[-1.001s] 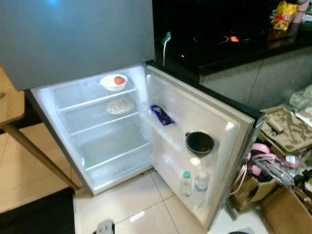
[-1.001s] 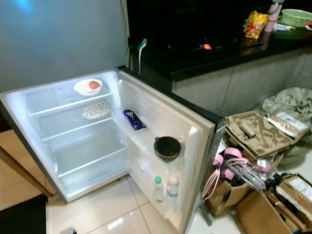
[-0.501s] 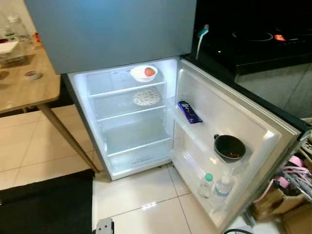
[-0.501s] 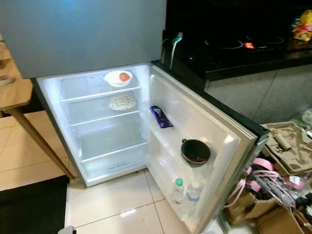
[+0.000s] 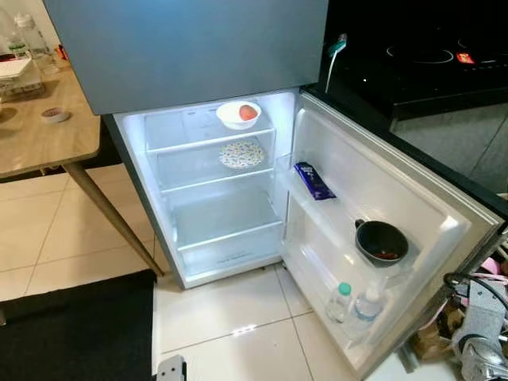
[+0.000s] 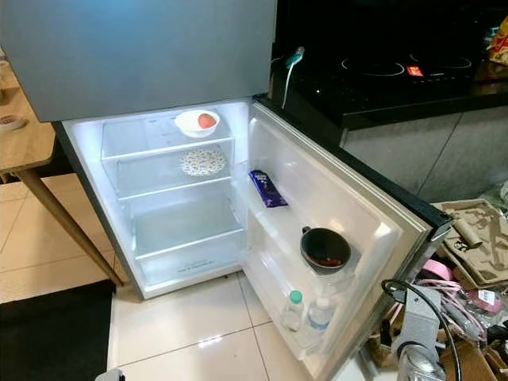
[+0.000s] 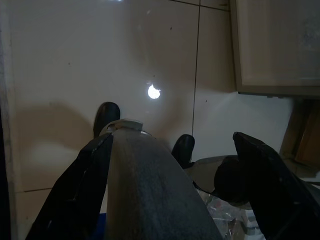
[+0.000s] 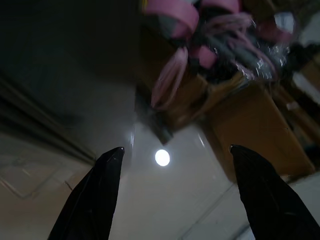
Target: Restocking fridge
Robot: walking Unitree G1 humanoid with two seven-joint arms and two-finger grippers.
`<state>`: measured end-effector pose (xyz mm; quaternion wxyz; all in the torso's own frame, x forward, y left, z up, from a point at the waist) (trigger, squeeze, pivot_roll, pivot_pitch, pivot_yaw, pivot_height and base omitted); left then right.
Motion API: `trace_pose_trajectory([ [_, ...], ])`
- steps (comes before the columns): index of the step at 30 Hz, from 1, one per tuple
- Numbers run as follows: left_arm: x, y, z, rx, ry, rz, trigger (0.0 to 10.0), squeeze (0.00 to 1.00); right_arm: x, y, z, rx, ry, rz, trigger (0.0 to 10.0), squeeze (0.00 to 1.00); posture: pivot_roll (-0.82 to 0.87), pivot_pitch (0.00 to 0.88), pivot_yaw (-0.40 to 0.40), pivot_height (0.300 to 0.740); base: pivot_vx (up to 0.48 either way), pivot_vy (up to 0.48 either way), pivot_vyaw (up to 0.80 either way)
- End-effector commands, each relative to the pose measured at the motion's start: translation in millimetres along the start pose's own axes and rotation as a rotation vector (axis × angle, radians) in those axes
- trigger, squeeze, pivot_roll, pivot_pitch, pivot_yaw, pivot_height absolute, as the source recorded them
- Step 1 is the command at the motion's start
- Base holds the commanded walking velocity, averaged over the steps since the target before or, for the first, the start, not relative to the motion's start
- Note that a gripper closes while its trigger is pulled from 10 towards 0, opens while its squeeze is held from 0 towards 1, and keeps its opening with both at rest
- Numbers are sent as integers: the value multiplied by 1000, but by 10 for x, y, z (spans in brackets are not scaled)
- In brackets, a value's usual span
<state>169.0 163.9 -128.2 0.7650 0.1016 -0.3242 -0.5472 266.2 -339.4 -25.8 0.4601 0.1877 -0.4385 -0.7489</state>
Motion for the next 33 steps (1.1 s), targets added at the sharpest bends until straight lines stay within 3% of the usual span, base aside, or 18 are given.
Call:
trace_pose_trajectory([
  [1, -55, -22, 22, -8, 15, 2, 10000, 0, 137, 162, -28, 34, -55, -29, 10000, 0, -123, 0, 15, 740, 0, 0, 0],
  [5, -48, -43, 25, -9, 13, 10, 10000, 0, 229, 744, -70, 188, -109, -125, 10000, 0, -123, 0, 15, 740, 0, 0, 0],
  [7, -48, -43, 25, -9, 13, 10, 10000, 0, 229, 744, -70, 188, -109, -125, 10000, 0, -123, 0, 15, 740, 0, 0, 0],
  [8, -45, -46, 24, -10, 12, 11, 10000, 0, 204, 880, -69, 231, -95, -182, 10000, 0, -123, 0, 15, 740, 0, 0, 0],
  [11, -39, -47, 23, -8, 11, 15, 10000, 0, 92, 1235, -44, 352, 12, -441, 10000, 0, -123, 0, 15, 740, 0, 0, 0],
  [12, -39, -47, 23, -8, 11, 15, 10000, 0, 92, 1235, -44, 352, 12, -441, 10000, 0, -123, 0, 15, 740, 0, 0, 0],
  [14, -39, -44, 23, -6, 10, 16, 10000, 0, -14, 1447, -8, 424, 143, -588, 10000, 0, -123, 0, 15, 740, 0, 0, 0],
  [15, -39, -44, 23, -6, 10, 16, 10000, 0, -14, 1447, -8, 424, 143, -588, 10000, 0, -123, 0, 15, 740, 0, 0, 0],
  [16, -38, -45, 22, -6, 10, 16, 10000, 0, -110, 1588, 30, 474, 237, -627, 10000, 0, -117, 0, 10, 740, 0, 0, 0],
  [19, -41, -38, 22, -3, 11, 18, 10000, 0, -198, 1714, 74, 517, 330, -673, 10000, 0, -117, 0, 10, 740, 0, 0, 0],
  [23, -41, -36, 23, -2, 10, 20, 10000, 0, -506, 1820, 176, 543, 574, -664, 10000, 0, -117, 0, 10, 740, 0, 0, 0],
  [25, -40, -37, 22, -3, 10, 20, 10000, 0, -576, 1821, 200, 541, 625, -651, 10000, 0, -117, 0, 10, 740, 0, 0, 0],
  [28, -38, -38, 22, -3, 9, 21, 10000, 0, -891, 1718, 302, 496, 828, -524, 10000, 0, -117, 0, 10, 740, 0, 0, 0],
  [29, -38, -38, 22, -3, 9, 21, 10000, 0, -891, 1718, 302, 496, 828, -524, 10000, 0, -117, 0, 10, 740, 0, 0, 0],
  [30, -36, -40, 21, -4, 8, 21, 10000, 0, -1055, 1620, 359, 457, 925, -436, 10000, 0, -117, 0, 10, 740, 0, 0, 0],
  [31, -36, -40, 21, -4, 8, 21, 10000, 0, -1055, 1620, 359, 457, 925, -436, 10000, 0, -117, 0, 10, 740, 0, 0, 0],
  [32, -32, -40, 20, -4, 7, 22, 10000, 0, -1247, 1484, 448, 408, 1052, -336, 10000, 0, -122, 0, 10, 740, 0, 0, 0],
  [33, -32, -40, 20, -4, 7, 22, 10000, 0, -1247, 1484, 448, 408, 1052, -336, 10000, 0, -122, 0, 10, 740, 0, 0, 0],
])
Point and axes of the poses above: a point about 5 cm out from each wrist's last joint towards the gripper, its own z axis pointing back from the gripper into the wrist, its own y axis along the axis of the wrist's last joint, x = y × z, the point moved 4 cm from there along -z, pointing out of the wrist towards the gripper, and after that the axes turned 3 degrees about -z, right-handed, at the moved point
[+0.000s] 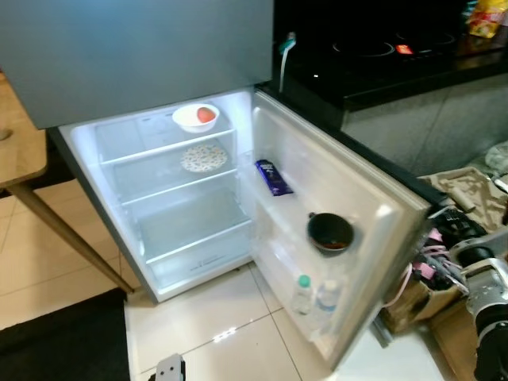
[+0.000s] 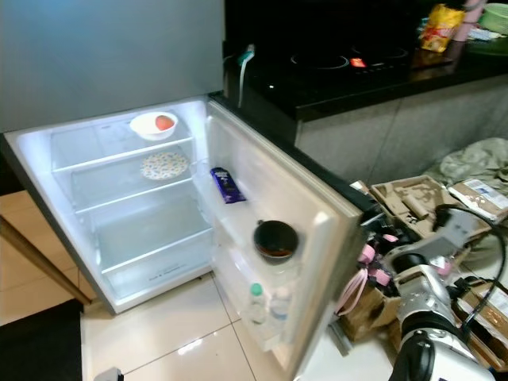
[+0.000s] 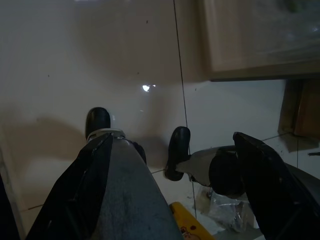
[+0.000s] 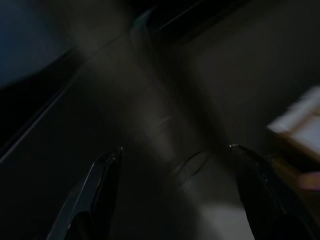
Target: Restocking fridge
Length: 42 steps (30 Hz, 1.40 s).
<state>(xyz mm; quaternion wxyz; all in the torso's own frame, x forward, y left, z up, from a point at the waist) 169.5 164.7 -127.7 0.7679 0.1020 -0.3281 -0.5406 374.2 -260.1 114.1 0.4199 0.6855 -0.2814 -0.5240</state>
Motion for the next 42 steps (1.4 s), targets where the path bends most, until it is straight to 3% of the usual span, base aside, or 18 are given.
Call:
trace_pose_trajectory([
  [1, -26, -50, 17, -13, 8, 8, 10000, 0, -300, -373, -70, -168, 181, 5, 10000, 0, -122, 0, 10, 740, 0, 0, 0],
  [2, -22, -51, 16, -14, 7, 8, 10000, 0, -549, -578, -24, -269, 381, 6, 10000, 0, -122, 0, 10, 740, 0, 0, 0],
  [3, -22, -51, 16, -14, 7, 8, 10000, 0, -549, -578, -24, -269, 381, 6, 10000, 0, -122, 0, 10, 740, 0, 0, 0],
  [4, -23, -50, 16, -14, 7, 8, 10000, 0, -791, -713, 45, -336, 569, -14, 10000, 0, -123, 0, 14, 740, 0, 0, 0],
  [5, -23, -50, 16, -14, 7, 8, 10000, 0, -791, -713, 45, -336, 569, -14, 10000, 0, -123, 0, 14, 740, 0, 0, 0],
  [6, -24, -49, 17, -15, 6, 7, 10000, 0, -997, -764, 89, -361, 705, -49, 10000, 0, -123, 0, 14, 740, 0, 0, 0],
  [12, -21, -49, 15, -15, 5, 6, 10000, 0, -1223, -743, 69, -333, 817, -77, 10000, 0, -126, 0, 16, 740, 0, 0, 0],
  [14, -12, -50, 12, -16, 3, 6, 10000, 0, -961, -767, -93, -301, 572, 19, 10000, 0, -126, 0, 14, 740, 0, 0, 0],
  [16, -12, -50, 12, -16, 3, 6, 10000, 0, -961, -767, -93, -301, 572, 19, 10000, 0, -126, 0, 14, 740, 0, 0, 0],
  [17, -9, -49, 11, -16, 2, 6, 10000, 0, -771, -798, -123, -302, 412, 58, 10000, 0, -126, 0, 14, 740, 0, 0, 0],
  [18, -9, -49, 11, -16, 2, 6, 10000, 0, -771, -798, -123, -302, 412, 58, 10000, 0, -126, 0, 14, 740, 0, 0, 0],
  [19, -6, -49, 9, -17, 1, 3, 10000, 0, -459, -919, -9, -339, 185, 85, 10000, 0, -127, 0, 15, 740, 0, 0, 0],
  [22, -5, -48, 9, -17, 1, 2, 10000, 0, -346, -1000, 77, -371, 107, 79, 10000, 0, -127, 0, 15, 740, 0, 0, 0],
  [26, -12, -42, 9, -18, 3, -2, 10000, 0, 10, -1405, 542, -579, -139, 142, 10000, 0, -121, 0, 15, 740, 0, 0, 717],
  [33, -29, -40, 14, -23, 7, -19, 10000, 0, 258, -1695, 1040, -723, -324, 178, 10000, 0, -120, 0, 19, 740, 0, 0, 702],
  [38, -36, -35, 16, -24, 9, -25, 10000, 0, 326, -1795, 1234, -786, -385, 201, 10000, 0, -120, 0, 22, 740, 0, 0, 688],
  [40, -41, -25, 15, -21, 11, -28, 10000, 0, 399, -1914, 1498, -869, -459, 233, 10000, 0, -119, 0, 23, 740, 0, 0, 691],
  [42, -42, -22, 15, -20, 11, -29, 10000, 0, 419, -1948, 1580, -895, -484, 246, 10000, 0, -119, 0, 23, 740, 0, 0, 694],
])
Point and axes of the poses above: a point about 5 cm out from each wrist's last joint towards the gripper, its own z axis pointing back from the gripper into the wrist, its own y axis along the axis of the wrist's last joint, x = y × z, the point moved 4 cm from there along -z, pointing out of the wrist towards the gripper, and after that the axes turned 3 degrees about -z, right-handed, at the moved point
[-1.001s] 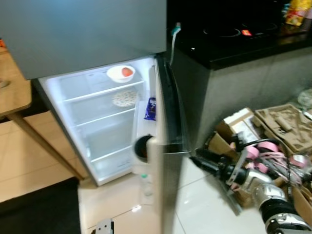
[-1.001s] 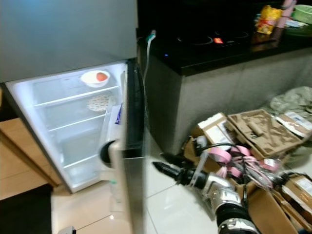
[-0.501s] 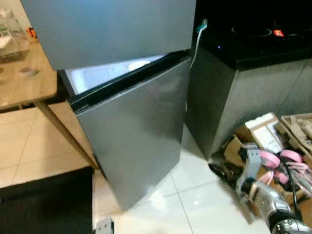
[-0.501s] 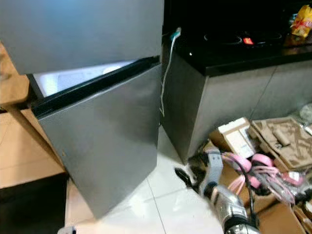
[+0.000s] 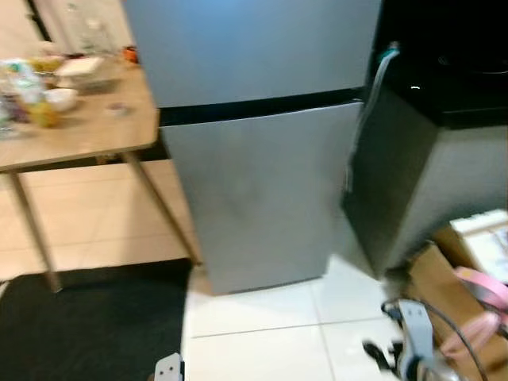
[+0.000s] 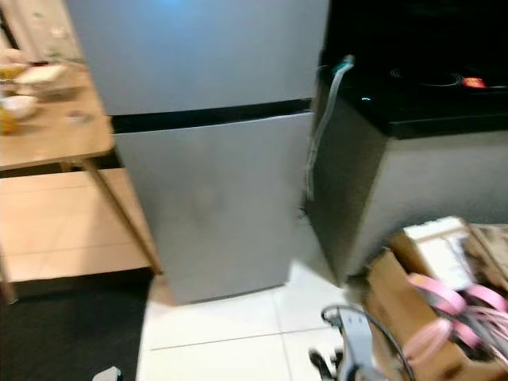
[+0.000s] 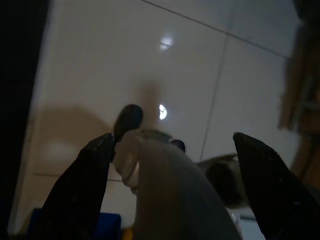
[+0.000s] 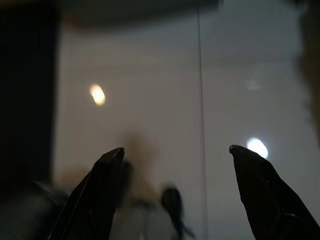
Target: Restocking fridge
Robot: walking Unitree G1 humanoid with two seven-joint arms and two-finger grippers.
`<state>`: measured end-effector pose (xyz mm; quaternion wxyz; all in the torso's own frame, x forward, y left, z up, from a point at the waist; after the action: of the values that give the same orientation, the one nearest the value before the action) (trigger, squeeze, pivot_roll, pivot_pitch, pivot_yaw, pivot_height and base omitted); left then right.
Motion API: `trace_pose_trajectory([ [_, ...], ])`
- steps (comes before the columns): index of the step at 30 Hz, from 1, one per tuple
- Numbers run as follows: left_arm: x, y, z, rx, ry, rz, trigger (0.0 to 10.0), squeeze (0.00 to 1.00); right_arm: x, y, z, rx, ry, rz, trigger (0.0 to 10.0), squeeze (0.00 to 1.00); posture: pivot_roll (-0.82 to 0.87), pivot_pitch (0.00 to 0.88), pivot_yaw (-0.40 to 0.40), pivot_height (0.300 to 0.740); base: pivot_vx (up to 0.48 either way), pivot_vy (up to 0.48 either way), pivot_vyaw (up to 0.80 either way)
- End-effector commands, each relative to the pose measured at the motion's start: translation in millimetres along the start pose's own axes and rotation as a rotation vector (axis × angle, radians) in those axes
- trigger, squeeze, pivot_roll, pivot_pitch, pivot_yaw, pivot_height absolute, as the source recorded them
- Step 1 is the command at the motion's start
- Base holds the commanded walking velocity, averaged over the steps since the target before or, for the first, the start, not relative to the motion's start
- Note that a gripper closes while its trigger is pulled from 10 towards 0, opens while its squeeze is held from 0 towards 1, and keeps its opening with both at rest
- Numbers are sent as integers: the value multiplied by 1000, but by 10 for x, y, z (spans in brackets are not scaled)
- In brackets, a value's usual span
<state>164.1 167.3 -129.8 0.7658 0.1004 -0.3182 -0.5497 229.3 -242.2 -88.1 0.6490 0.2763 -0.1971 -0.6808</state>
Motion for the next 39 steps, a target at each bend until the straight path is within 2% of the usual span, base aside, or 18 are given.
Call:
trace_pose_trajectory([
  [1, 1, 23, -7, -1, 2, -12, 10000, 0, 48, -158, 24, -55, -44, 14, 10000, 0, -121, 0, 22, 740, 0, 0, 694],
  [3, 1, 25, -7, 0, 2, -13, 10000, 0, 62, -220, 37, -72, -55, 16, 10000, 0, -121, 0, 22, 740, 0, 0, 694],
  [4, 7, 22, -10, 0, 3, -14, 10000, 0, 89, -386, 74, -120, -74, 25, 10000, 0, -121, 0, 22, 740, 0, 0, 688],
  [6, 7, 22, -10, 0, 3, -14, 10000, 0, 89, -386, 74, -120, -74, 25, 10000, 0, -121, 0, 22, 740, 0, 0, 688],
  [9, 15, 17, -14, 0, 8, -11, 10000, 0, 107, -572, 121, -181, -87, 43, 10000, 0, -124, 0, 19, 740, 0, 0, 688],
  [12, 15, 16, -15, 0, 10, -10, 10000, 0, 109, -615, 133, -195, -87, 48, 10000, 0, -124, 0, 19, 740, 0, 0, 688],
  [14, 10, 18, -17, -2, 19, -15, 10000, 0, 115, -729, 166, -231, -91, 73, 10000, 0, -124, 0, 19, 740, 0, 0, 691],
  [21, 18, 10, -20, -7, 18, -18, 10000, 0, 108, -806, 186, -264, -87, 137, 10000, 0, -124, 0, 19, 740, 0, 0, 685],
  [39, 12, 6, -17, -4, 24, -18, 10000, 0, 59, -871, 186, -296, -70, 227, 10000, 0, -129, 0, 23, 740, 0, 0, 663],
])
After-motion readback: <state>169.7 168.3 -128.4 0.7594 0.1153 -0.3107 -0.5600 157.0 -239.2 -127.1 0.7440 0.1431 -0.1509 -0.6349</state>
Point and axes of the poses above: a point about 5 cm out from each wrist's last joint towards the gripper, its own z axis pointing back from the gripper into the wrist, its own y axis along the axis of the wrist's last joint, x = y × z, the point moved 4 cm from there along -z, pointing out of the wrist towards the gripper, and after that the axes turned 3 degrees about -z, right-handed, at the moved point
